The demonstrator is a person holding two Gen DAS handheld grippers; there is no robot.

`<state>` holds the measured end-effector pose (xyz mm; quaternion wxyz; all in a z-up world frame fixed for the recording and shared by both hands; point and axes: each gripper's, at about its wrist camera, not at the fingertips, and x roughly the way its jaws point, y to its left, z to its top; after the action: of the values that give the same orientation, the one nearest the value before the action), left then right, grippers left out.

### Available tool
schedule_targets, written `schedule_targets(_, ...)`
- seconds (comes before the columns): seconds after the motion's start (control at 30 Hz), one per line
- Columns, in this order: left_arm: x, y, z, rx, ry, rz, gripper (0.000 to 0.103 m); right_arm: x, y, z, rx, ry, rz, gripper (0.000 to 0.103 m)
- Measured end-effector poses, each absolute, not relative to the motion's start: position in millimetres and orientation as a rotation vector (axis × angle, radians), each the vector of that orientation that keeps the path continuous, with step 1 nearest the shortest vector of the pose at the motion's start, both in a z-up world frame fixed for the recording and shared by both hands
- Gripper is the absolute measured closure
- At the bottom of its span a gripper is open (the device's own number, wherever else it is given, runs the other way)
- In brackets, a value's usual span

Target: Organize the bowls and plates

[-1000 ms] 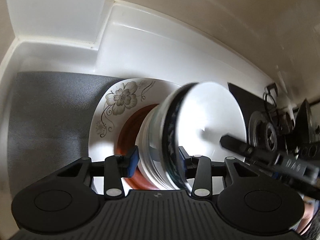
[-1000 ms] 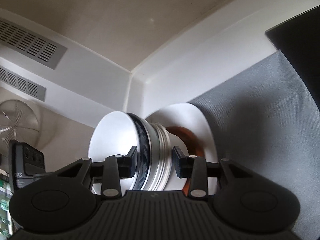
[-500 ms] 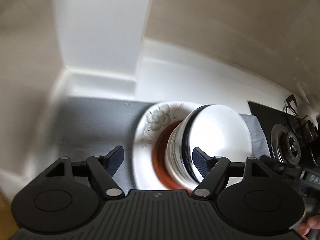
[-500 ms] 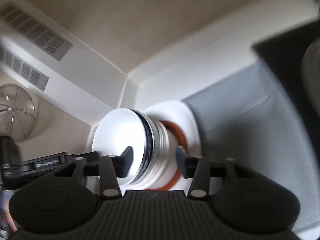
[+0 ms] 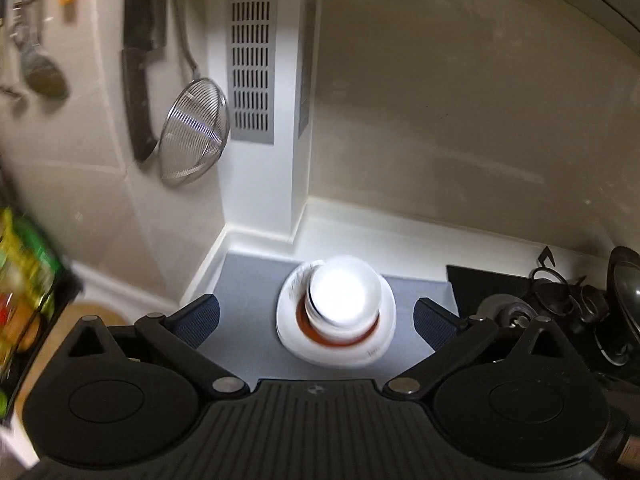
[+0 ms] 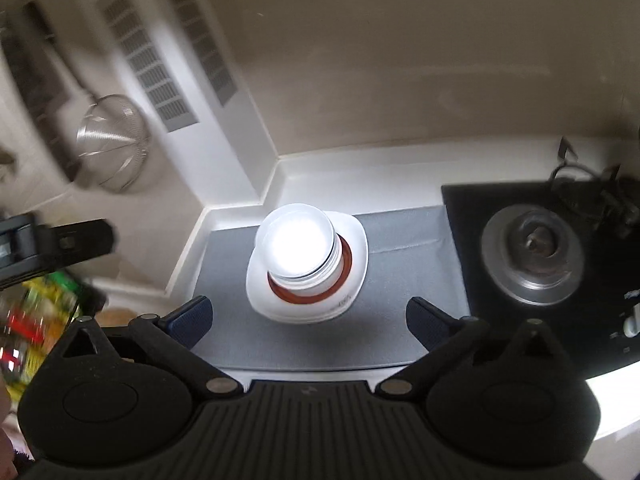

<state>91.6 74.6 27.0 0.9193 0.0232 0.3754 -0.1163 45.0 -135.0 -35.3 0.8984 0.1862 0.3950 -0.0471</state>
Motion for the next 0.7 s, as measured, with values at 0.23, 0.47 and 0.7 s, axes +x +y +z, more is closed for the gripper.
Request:
schedule_targets(0.23, 21.3, 37.2, 34.8, 0.143, 0.762, -0.168, 0.0, -14.9, -136.5, 1.0, 0.275, 0.802, -0.162, 0.0)
schedule_targets(0.47, -27.1, 12.6, 32.2, 0.171, 0.791, -0.131, 0.0, -56.0, -152.4, 2.1, 0.269, 0.832, -0.133, 0.0)
schedule_targets(0.7, -50.2, -5.0, 28.9, 0.194, 0.817, -0.135, 0.0, -81.1, -165.6, -4.4, 0.298, 0.87, -0.138, 0.0)
